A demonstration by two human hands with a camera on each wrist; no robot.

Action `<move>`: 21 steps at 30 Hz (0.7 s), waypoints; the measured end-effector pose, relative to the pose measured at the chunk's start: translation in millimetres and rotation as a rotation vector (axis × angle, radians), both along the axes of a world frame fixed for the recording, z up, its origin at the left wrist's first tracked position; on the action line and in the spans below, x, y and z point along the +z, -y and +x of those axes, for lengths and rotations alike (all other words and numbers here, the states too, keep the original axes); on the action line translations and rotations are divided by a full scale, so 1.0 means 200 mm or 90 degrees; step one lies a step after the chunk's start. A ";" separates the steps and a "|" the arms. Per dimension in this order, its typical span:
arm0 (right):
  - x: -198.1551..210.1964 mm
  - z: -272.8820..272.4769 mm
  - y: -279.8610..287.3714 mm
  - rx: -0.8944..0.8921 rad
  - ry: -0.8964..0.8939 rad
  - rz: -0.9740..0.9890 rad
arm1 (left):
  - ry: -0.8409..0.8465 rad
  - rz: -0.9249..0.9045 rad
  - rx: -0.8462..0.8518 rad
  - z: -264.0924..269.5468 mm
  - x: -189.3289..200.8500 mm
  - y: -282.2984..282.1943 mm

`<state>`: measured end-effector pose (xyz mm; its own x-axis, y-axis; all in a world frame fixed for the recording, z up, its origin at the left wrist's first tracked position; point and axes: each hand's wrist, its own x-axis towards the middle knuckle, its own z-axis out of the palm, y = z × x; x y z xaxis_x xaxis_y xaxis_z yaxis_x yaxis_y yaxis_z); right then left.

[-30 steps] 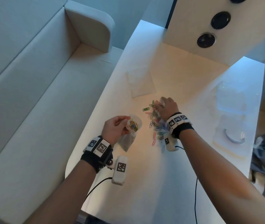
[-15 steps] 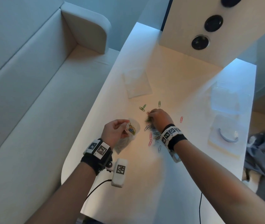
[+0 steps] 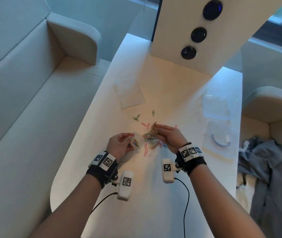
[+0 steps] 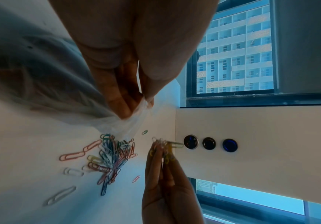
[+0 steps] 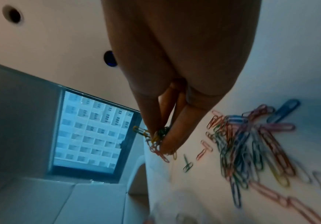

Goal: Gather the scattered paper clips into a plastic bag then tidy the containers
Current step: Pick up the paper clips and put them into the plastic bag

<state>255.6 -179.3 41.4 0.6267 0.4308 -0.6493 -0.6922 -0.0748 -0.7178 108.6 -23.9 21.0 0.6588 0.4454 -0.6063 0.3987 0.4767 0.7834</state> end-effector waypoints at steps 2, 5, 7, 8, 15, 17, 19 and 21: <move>0.04 -0.08 -0.01 0.030 -0.038 0.041 | 0.004 -0.010 0.002 0.02 0.00 0.04; 0.04 -0.19 -0.02 0.094 0.016 -0.009 | 0.010 -0.023 0.002 0.02 0.00 0.08; 0.01 -0.25 -0.03 0.134 0.095 -0.067 | 0.017 -0.011 -0.013 0.02 0.00 0.10; 0.00 -0.26 -0.04 0.134 0.116 -0.087 | 0.019 -0.006 -0.019 0.02 0.00 0.11; -0.02 -0.29 -0.02 0.224 0.208 -0.208 | 0.026 0.023 -0.038 0.00 0.00 0.13; -0.01 -0.29 -0.01 0.286 0.324 -0.298 | 0.023 0.028 -0.046 0.00 0.00 0.14; 0.00 -0.29 -0.02 0.333 0.438 -0.379 | 0.021 0.036 -0.063 0.00 -0.01 0.15; 0.03 -0.30 -0.03 0.347 0.497 -0.410 | 0.017 0.046 -0.072 -0.01 -0.01 0.16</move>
<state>195.6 -173.4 47.0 0.7871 0.4979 -0.3641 0.1622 -0.7365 -0.6567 107.3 -56.4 18.4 0.7231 0.4094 -0.5564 0.4246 0.3719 0.8255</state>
